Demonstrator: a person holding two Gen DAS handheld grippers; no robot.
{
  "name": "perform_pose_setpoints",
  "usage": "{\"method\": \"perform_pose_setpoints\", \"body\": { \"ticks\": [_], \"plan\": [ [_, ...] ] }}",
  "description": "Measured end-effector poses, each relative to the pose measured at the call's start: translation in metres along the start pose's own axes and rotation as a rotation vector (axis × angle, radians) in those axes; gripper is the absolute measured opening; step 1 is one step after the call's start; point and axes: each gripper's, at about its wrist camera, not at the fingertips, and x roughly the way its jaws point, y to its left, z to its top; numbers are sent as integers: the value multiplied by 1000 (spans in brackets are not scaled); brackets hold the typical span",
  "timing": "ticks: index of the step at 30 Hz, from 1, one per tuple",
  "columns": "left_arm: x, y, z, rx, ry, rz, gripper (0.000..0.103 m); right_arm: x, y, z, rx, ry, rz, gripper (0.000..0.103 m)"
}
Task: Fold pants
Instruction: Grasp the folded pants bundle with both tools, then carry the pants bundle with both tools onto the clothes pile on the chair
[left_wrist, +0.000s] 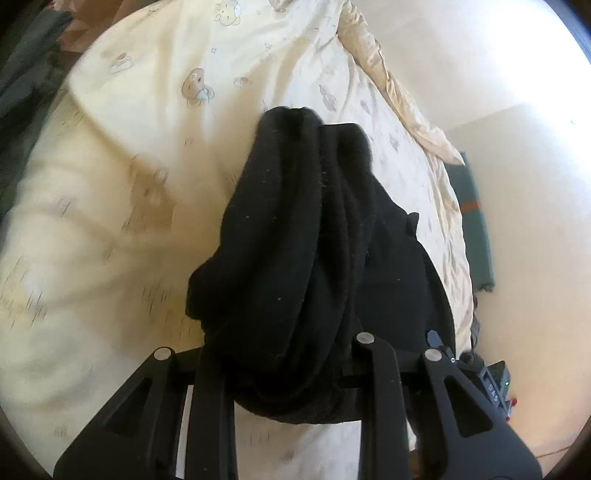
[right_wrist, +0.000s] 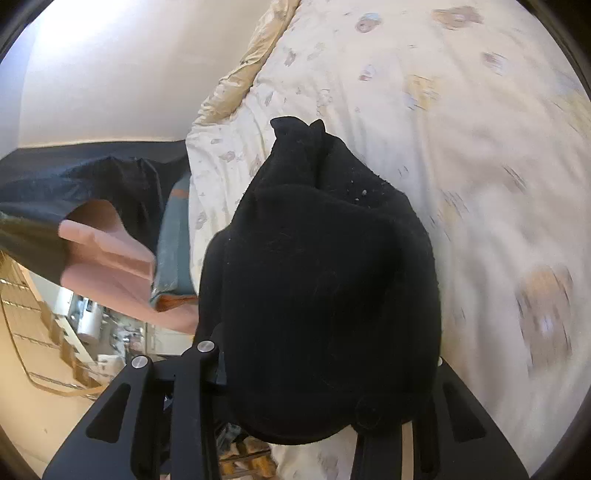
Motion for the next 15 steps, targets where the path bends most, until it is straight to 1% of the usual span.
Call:
{"method": "perform_pose_setpoints", "body": {
  "ticks": [2, 4, 7, 9, 10, 12, 13, 15],
  "plan": [
    [-13, 1, -17, 25, 16, 17, 22, -21, -2, -21, 27, -3, -4, 39],
    [-23, 12, -40, 25, 33, 22, 22, -32, -5, -38, 28, 0, -23, 39],
    [-38, 37, -70, -13, 45, 15, 21, -47, -19, -70, 52, 31, -43, 39],
    [-49, 49, -88, -35, 49, -5, 21, -57, -28, -89, 74, 33, -36, 39],
    [-57, 50, -95, -23, 41, -2, 20, -63, -29, -98, 74, 36, -31, 39],
    [-62, 30, -100, 6, 15, -16, 19, -72, -21, -107, 55, 24, -14, 39],
    [-73, 26, -100, 20, -3, -27, 19, -77, -14, -108, 43, 18, -3, 38],
    [-100, 16, -98, 38, -46, -70, 19, -88, 9, -110, 8, -2, 37, 38]
  ]
}}
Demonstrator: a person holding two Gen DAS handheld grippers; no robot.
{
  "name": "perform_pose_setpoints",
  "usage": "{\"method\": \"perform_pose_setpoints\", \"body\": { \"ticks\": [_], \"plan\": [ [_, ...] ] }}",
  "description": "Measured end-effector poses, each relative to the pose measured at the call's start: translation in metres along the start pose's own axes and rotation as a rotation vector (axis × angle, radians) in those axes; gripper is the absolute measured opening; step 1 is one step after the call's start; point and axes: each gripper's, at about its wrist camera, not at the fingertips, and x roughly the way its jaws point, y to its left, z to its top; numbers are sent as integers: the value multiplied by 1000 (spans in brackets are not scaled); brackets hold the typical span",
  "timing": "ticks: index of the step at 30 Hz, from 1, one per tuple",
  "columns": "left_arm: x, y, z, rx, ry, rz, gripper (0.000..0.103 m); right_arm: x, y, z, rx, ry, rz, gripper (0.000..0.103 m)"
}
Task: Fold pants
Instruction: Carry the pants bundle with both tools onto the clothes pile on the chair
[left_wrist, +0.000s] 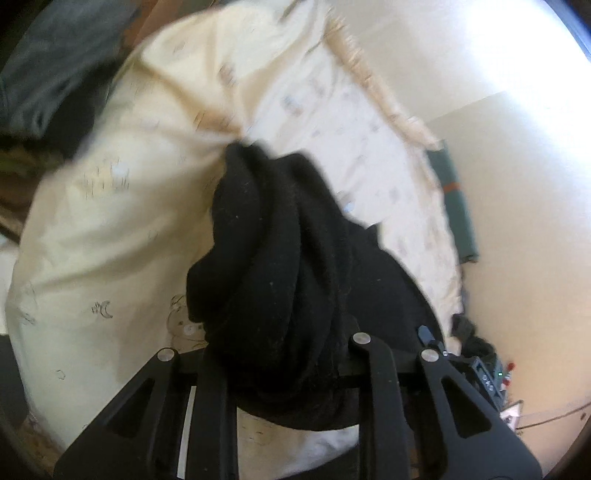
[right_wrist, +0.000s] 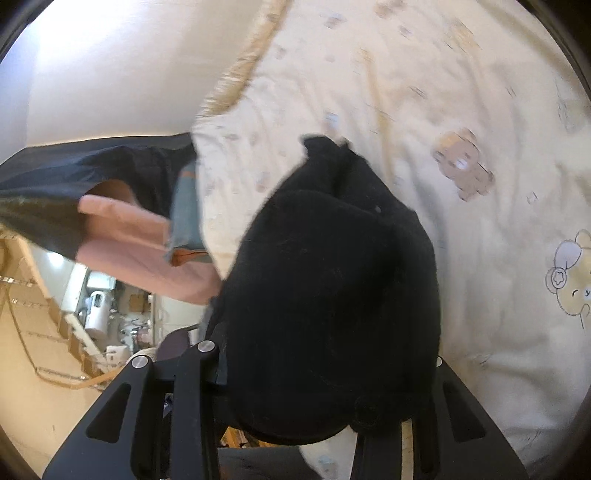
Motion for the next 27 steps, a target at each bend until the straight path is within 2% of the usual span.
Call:
{"method": "perform_pose_setpoints", "body": {
  "ticks": [4, 9, 13, 18, 21, 24, 27],
  "plan": [
    [-62, -29, 30, 39, -114, -65, 19, -11, 61, -2, -86, -8, 97, 38],
    [-154, -34, 91, 71, -260, -99, 19, 13, 162, -5, -209, 21, 215, 38],
    [-223, -17, 154, 76, -383, -53, 19, 76, 256, -16, -300, 97, 284, 38],
    [-297, 19, 262, 52, -489, 40, 19, 185, 370, -35, -361, 189, 332, 38],
    [-335, 42, 307, 111, -595, 90, 20, 245, 419, -56, -416, 225, 378, 38],
    [-348, 85, 317, 113, -625, 157, 20, 294, 428, -83, -448, 281, 377, 38],
    [-331, 152, 301, 80, -590, 216, 20, 350, 391, -122, -502, 405, 310, 38]
  ]
}}
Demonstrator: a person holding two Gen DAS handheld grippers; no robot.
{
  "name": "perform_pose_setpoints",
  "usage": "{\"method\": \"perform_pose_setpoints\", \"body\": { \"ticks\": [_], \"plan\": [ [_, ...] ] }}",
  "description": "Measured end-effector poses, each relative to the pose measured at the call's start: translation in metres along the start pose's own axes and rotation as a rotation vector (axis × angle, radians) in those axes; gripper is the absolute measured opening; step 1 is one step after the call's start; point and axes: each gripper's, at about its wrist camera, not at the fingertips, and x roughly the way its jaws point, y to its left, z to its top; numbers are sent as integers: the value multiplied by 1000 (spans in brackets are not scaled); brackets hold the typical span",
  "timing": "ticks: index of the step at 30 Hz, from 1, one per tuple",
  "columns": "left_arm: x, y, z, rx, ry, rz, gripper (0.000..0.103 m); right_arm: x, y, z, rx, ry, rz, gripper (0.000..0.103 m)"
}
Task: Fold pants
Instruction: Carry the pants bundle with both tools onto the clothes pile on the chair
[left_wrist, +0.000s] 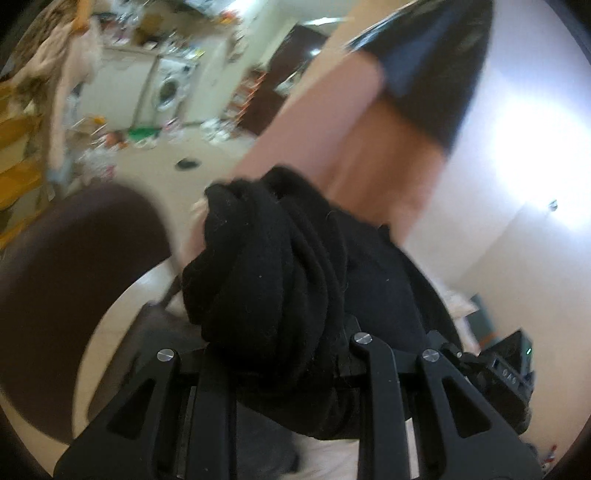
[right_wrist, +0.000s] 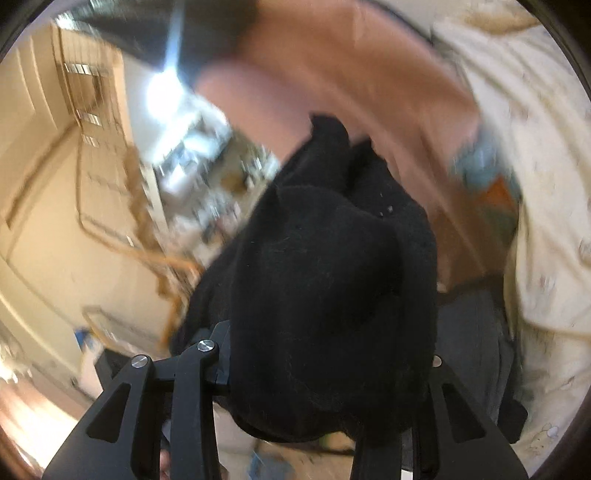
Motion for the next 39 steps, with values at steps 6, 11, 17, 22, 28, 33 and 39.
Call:
{"method": "perform_pose_setpoints", "body": {
  "ticks": [6, 11, 17, 22, 28, 33, 39],
  "plan": [
    [69, 111, -125, -93, 280, 113, 20, 57, -139, -96, 165, 311, -139, 39],
    [67, 136, -160, -107, 249, 111, 45, 39, -185, -135, 269, 306, -112, 75],
    [42, 138, -159, -99, 300, 208, 62, -5, -181, -130, 249, 366, -178, 78],
    [-14, 100, -134, 55, 157, 224, 61, -45, -142, -79, 8, 289, -354, 79],
    [75, 105, -78, -65, 320, 151, 54, 33, -99, -28, -226, 328, -409, 55],
    [137, 99, -81, 36, 444, 225, 4, 75, -98, -42, -271, 431, -427, 1],
    [121, 116, -82, 78, 405, 252, 4, 53, -122, -34, -227, 368, -537, 0]
  ]
}}
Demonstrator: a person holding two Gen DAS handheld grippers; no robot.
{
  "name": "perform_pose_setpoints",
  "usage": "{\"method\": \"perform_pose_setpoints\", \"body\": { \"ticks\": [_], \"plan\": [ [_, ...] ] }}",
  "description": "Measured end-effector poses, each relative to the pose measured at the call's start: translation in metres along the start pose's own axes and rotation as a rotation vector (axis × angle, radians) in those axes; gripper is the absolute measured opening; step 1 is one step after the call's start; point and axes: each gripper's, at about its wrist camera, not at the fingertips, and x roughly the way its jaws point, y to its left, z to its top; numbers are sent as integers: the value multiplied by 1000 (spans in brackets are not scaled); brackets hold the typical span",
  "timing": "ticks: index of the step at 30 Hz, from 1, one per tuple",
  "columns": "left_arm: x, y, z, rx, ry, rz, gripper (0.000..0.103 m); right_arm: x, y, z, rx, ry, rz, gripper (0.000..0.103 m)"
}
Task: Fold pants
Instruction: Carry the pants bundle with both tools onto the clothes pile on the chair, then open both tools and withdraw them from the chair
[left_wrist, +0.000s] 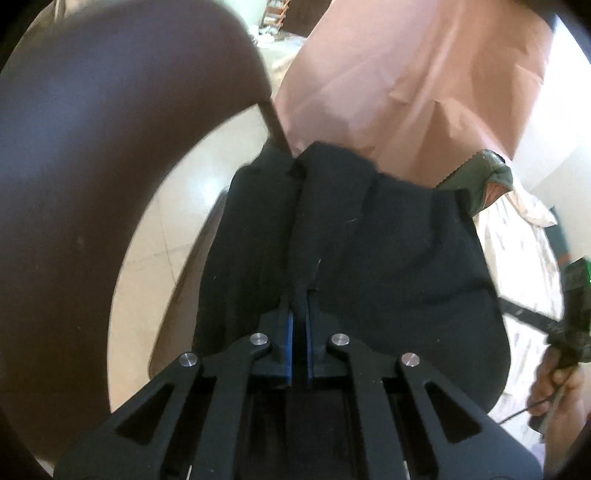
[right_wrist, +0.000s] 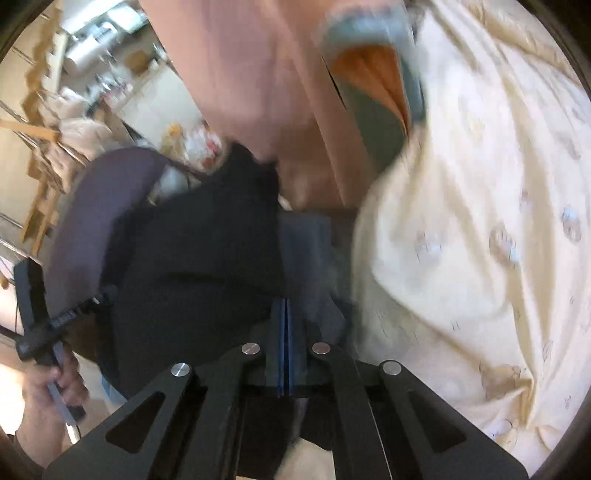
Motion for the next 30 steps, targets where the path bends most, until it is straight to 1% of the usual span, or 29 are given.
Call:
{"method": "perform_pose_setpoints", "body": {
  "ticks": [1, 2, 3, 4, 5, 6, 7, 8, 9, 10, 11, 12, 14, 15, 16, 17, 18, 19, 20, 21, 22, 23, 24, 25, 26, 27, 28, 30],
  "plan": [
    [1, -2, -1, 3, 8, 4, 5, 4, 4, -3, -27, 11, -21, 0],
    [0, -4, -3, 3, 2, 10, 7, 2, 11, -4, -49, -5, -44, 0],
    [-3, -6, -3, 1, -7, 11, 7, 0, 13, -4, -47, -10, -48, 1],
    [-4, -7, -2, -2, -10, 8, 9, -3, 14, 0, -32, -13, -46, 5],
    [-8, -7, 2, -7, -4, 11, 16, -5, 15, 4, -24, -11, -47, 13],
    [-13, -7, 6, -16, -4, 21, 26, -10, 15, 10, -23, -16, -53, 19],
    [-20, -5, 12, -28, -22, 17, 32, -13, 15, 17, -27, -21, -36, 31],
    [-26, -4, 18, -34, -49, 2, 38, -16, 15, 23, -31, -28, 1, 40],
    [-32, -4, 25, -31, -87, -17, 38, -21, 11, 32, -22, -51, 45, 48],
    [-35, -5, 32, -16, -124, -20, 38, -20, 10, 41, -4, -64, 57, 56],
    [-33, -9, 41, 2, -138, -12, 38, -17, 11, 51, 15, -67, 73, 56],
    [-26, -12, 49, 10, -122, -17, 38, -10, 13, 58, 23, -57, 80, 56],
    [-6, -18, 62, 13, -83, -14, 38, 4, 16, 72, 31, -54, 57, 56],
    [2, -21, 66, 15, -75, -6, 35, 16, 19, 79, 42, -43, 54, 56],
    [9, -24, 69, 25, -73, 4, 28, 28, 25, 82, 47, -24, 51, 49],
    [17, -27, 72, 48, -69, 44, 12, 36, 25, 85, 48, -3, 44, 31],
    [23, -27, 73, 60, -62, 85, 11, 43, 29, 89, 30, 6, 21, 28],
    [30, -25, 74, 59, -52, 114, 11, 50, 33, 90, -3, 1, -51, 28],
    [38, -21, 75, 57, -36, 141, 11, 55, 32, 91, -23, -1, -142, 30],
    [43, -19, 75, 57, -26, 166, 11, 63, 32, 90, -49, 11, -275, 30],
    [45, -17, 74, 46, -28, 194, 13, 68, 33, 89, -83, 18, -337, 30],
    [43, -17, 73, 40, -34, 202, 14, 69, 37, 86, -132, 22, -370, 30],
    [38, -18, 70, 31, -45, 196, 15, 67, 39, 84, -155, 27, -349, 29],
    [30, -21, 67, 25, -55, 172, 17, 61, 45, 80, -188, 24, -330, 28],
    [24, -24, 65, 28, -59, 164, 25, 52, 49, 76, -210, 8, -337, 29],
    [16, -30, 61, 36, -64, 162, 35, 37, 57, 69, -243, -28, -331, 29],
    [7, -34, 56, 40, -76, 164, 40, 26, 62, 64, -251, -54, -320, 30],
    [-18, -46, 40, 47, -127, 160, 59, 1, 71, 50, -245, -93, -280, 35]
  ]
}}
